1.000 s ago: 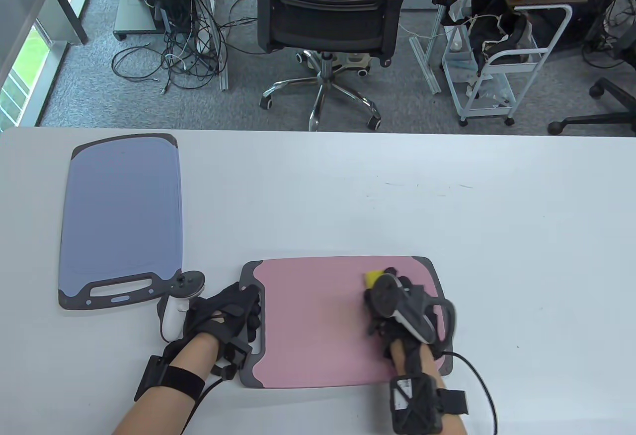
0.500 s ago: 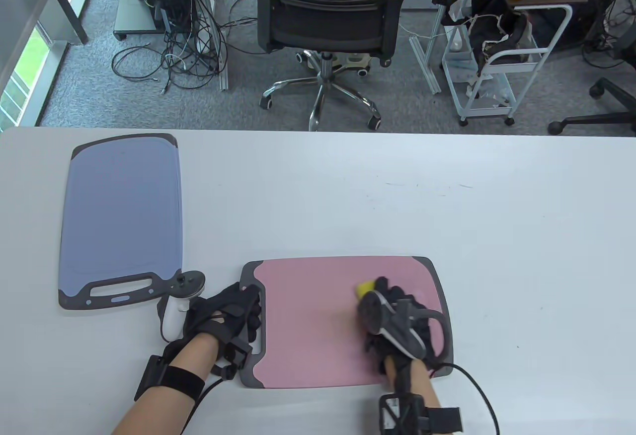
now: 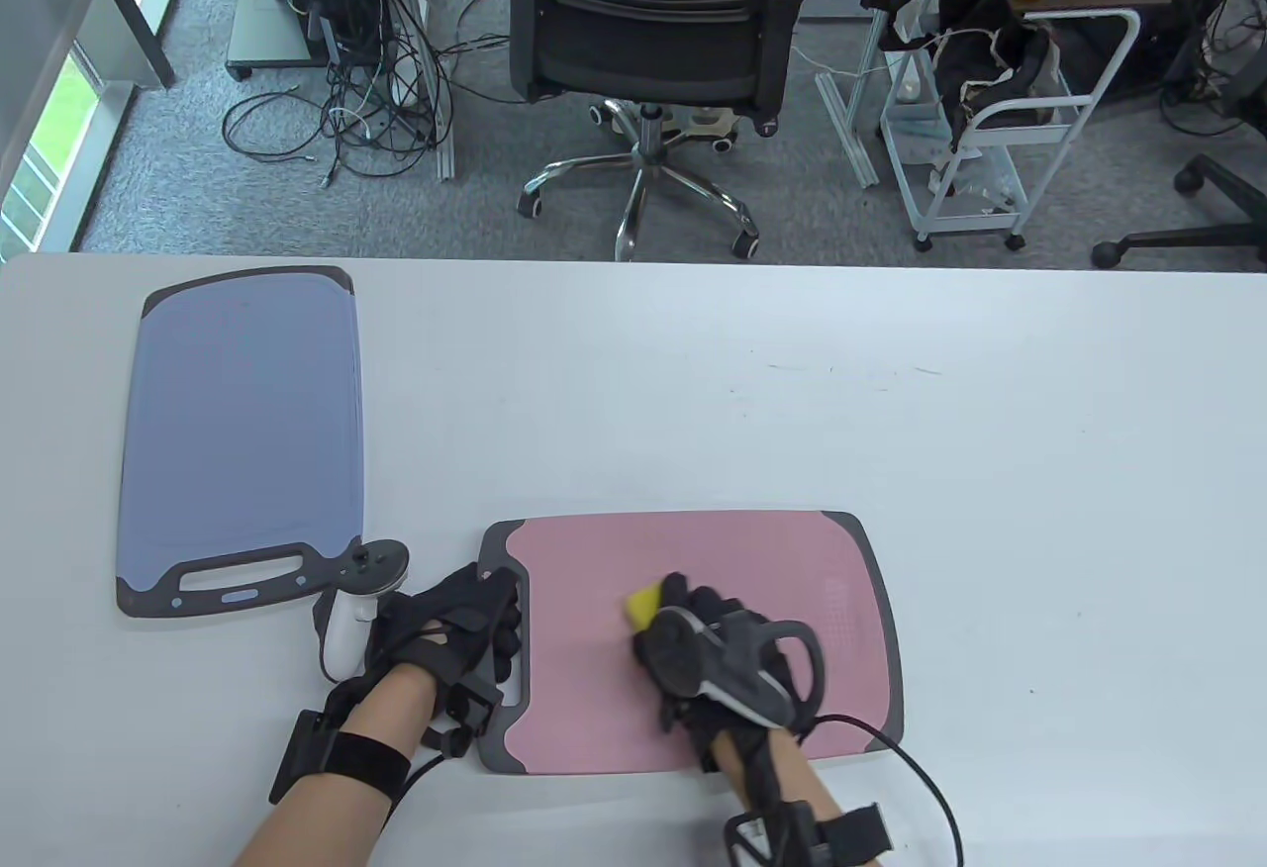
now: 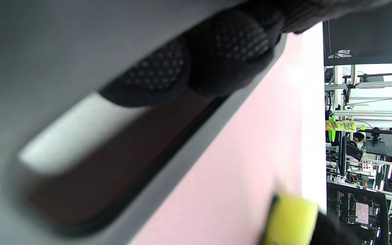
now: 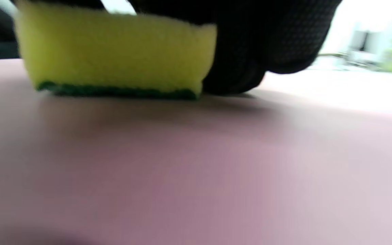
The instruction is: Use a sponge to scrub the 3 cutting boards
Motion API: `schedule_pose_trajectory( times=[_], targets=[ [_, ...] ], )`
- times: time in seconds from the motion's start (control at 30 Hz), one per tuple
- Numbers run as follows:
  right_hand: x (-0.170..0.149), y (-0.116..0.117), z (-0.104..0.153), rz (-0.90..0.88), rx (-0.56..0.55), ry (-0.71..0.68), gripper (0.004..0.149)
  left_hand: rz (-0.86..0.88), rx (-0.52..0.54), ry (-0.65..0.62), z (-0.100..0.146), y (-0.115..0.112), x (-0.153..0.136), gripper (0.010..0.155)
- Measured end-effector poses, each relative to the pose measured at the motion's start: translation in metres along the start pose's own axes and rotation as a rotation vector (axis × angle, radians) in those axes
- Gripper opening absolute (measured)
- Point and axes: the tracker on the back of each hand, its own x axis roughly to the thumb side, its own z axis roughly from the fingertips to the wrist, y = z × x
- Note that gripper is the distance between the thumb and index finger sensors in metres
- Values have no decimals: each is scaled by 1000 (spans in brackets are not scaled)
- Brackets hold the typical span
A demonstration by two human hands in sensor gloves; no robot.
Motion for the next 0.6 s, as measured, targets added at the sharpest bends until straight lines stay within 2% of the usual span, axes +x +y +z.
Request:
schedule_pose_trajectory(
  times=[0.03,0.1,0.17,0.23,0.3,0.47,0.53,0.6],
  targets=[
    [29,-1,-1,12,-10,-106,70,1,-1,0,0,0,0,54],
    [60,-2,-1,-9,-36,-196,71,0,1,-2,0,0,0,54],
    [60,-4,-2,63,-19,-176,70,2,-2,-3,0,0,0,54],
    [35,-4,0,67,-25,-110,69,3,-4,-3,0,0,0,54],
    [-13,-1,6,96,-18,37,69,-1,1,-5,0,0,0,54],
    [-169,14,58,14,21,574,68,-32,38,-15,1,-1,0,54],
    [-198,17,76,39,27,688,69,-45,46,-17,1,-2,1,55],
    [-202,16,77,18,52,694,69,-34,27,-13,-1,-1,1,55]
  ],
)
